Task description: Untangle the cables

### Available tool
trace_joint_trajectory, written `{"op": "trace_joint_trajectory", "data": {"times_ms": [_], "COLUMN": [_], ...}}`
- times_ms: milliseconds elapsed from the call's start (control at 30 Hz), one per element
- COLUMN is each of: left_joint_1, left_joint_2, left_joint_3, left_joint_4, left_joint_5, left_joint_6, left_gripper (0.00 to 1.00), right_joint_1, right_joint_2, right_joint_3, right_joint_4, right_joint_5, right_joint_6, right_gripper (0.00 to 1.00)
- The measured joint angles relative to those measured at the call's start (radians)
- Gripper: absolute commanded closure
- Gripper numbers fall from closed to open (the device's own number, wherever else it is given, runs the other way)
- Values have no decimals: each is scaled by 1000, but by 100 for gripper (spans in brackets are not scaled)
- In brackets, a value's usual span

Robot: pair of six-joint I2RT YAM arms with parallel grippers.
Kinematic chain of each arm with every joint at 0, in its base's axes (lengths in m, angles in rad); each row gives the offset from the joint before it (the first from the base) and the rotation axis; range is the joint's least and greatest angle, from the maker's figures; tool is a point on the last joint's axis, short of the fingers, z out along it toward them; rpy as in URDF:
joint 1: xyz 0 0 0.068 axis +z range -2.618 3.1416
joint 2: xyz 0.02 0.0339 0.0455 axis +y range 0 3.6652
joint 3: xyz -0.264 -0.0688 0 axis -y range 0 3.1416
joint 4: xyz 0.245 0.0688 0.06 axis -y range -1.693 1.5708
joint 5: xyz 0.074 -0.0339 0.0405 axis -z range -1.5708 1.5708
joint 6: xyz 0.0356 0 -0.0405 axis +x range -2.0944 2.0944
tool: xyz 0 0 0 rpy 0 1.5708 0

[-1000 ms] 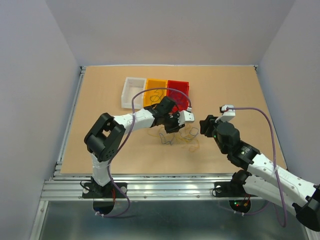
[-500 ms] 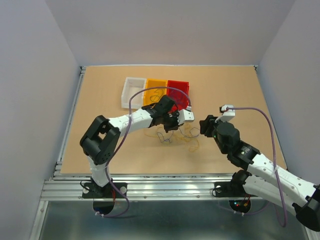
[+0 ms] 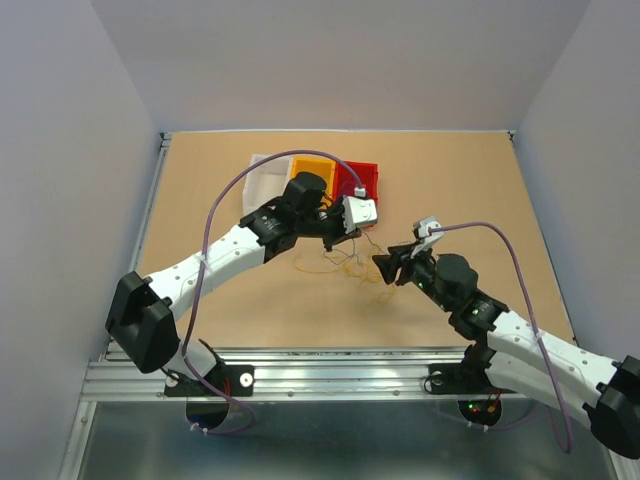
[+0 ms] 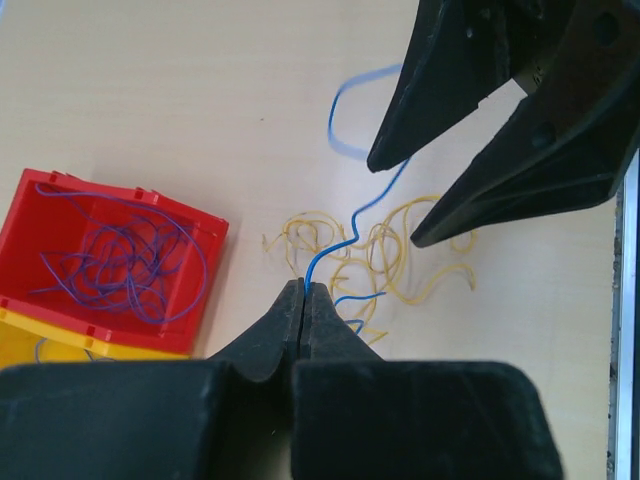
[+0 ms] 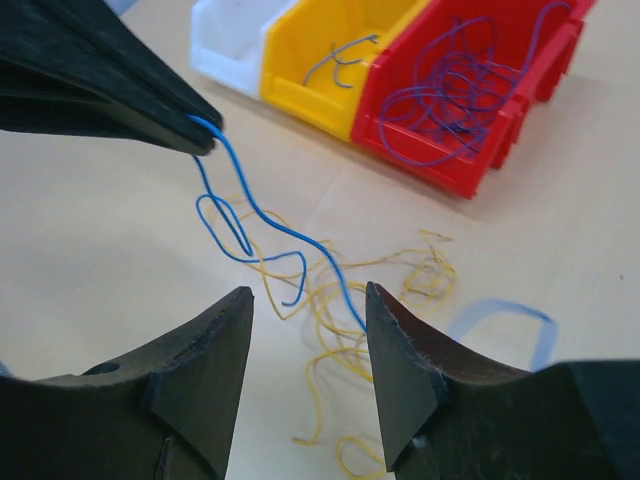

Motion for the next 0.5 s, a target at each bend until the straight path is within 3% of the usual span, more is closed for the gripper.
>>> {"op": "trace_joint_trajectory", "data": {"times_ms": [267, 500], "left_joint_1": [0, 0], "left_joint_2": [-50, -158], "left_joint_3": [-5, 46], "left_joint_4": [-15, -31], "left_joint_5": [-17, -15], "left_joint_6": [-42, -86], "left_gripper": [100, 100], "right_joint_1": [0, 0], "right_joint_2": [125, 246], "right_joint_3": [0, 0], "right_joint_4": [124, 258], "right_joint_5": [-121, -249], "right_joint_6": [-72, -114], "right_gripper": [31, 29]}}
